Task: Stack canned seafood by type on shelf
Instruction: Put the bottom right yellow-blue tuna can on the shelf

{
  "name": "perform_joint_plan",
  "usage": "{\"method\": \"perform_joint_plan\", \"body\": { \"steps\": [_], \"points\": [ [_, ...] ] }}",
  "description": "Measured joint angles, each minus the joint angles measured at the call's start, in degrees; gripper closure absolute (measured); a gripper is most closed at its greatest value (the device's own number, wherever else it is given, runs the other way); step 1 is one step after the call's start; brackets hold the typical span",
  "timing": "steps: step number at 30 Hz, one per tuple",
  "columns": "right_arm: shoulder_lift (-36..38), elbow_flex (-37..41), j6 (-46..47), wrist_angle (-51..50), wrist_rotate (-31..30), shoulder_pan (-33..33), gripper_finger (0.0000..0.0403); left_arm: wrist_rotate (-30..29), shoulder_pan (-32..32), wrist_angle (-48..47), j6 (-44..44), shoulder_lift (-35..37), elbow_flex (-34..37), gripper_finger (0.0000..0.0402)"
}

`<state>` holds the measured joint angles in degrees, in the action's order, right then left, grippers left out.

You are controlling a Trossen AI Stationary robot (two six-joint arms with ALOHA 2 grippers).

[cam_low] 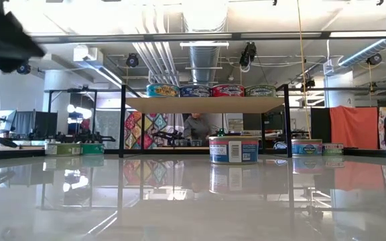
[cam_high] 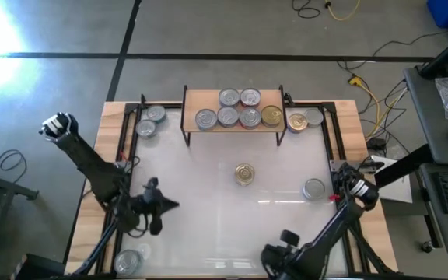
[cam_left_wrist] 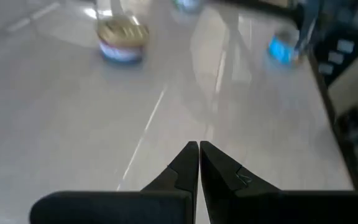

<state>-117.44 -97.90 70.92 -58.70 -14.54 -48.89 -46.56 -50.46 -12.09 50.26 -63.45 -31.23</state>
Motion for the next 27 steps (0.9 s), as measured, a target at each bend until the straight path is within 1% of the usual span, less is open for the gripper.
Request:
{"method": "perform_joint_plan", "body": {
  "steps": [3,5,7,9,13,14,15,18,20,23,27],
  "points": [
    [0.18,-2.76,-0.68,-1.73,-1.89,-0.02,0.0371,4.03,-0.15,2.18,0.04,-5.48,-0.44,0.0401],
    [0.86,-4.63,1.45,-4.2,-2.45,-1.62,0.0364,6.35,-0.14,2.54,0.04,-9.01,-1.79,0.0401],
    [1.42,-6.29,5.74,-7.35,-1.56,-3.95,0.0356,7.49,-0.15,2.68,-0.37,-12.51,-3.38,0.0401],
    [1.61,-6.76,11.72,-9.87,1.88,-6.4,0.0345,8.4,-0.15,2.79,-1.21,-16.06,-5.26,0.0401],
    [0.51,-4.01,22.98,-11.74,15.93,-10.15,0.0317,8.14,-0.13,4.58,-4.16,-22.67,-8.7,0.0397],
    [0.07,-3.15,24.46,-11.76,18.29,-10.85,0.0309,8.08,-0.1,5.38,-4.76,-24.24,-9.32,0.0391],
    [-0.28,-2.32,25.5,-11.7,19.2,-11.47,0.0299,8.13,0.05,6.45,-5.46,-25.62,-9.75,0.0383],
    [-0.84,-0.5,25.48,-11.63,18.86,-11.97,0.0272,8.27,1.02,11.42,-7.63,-29.38,-10.82,0.0348],
    [-0.99,0.88,23.61,-11.67,17.51,-10.71,0.0253,9.1,2.07,14.85,-9.12,-31.25,-11.3,0.0317],
    [-1.08,1.94,18.22,-11.92,12.33,-8.02,0.0228,14.02,4.37,22.32,-13.17,-33.23,-11.44,0.0268],
    [-0.65,1.94,8.66,-11.58,2.77,-3.86,0.0205,20.69,7.6,31.3,-19.59,-35.3,-11.57,0.021]
  ]
}}
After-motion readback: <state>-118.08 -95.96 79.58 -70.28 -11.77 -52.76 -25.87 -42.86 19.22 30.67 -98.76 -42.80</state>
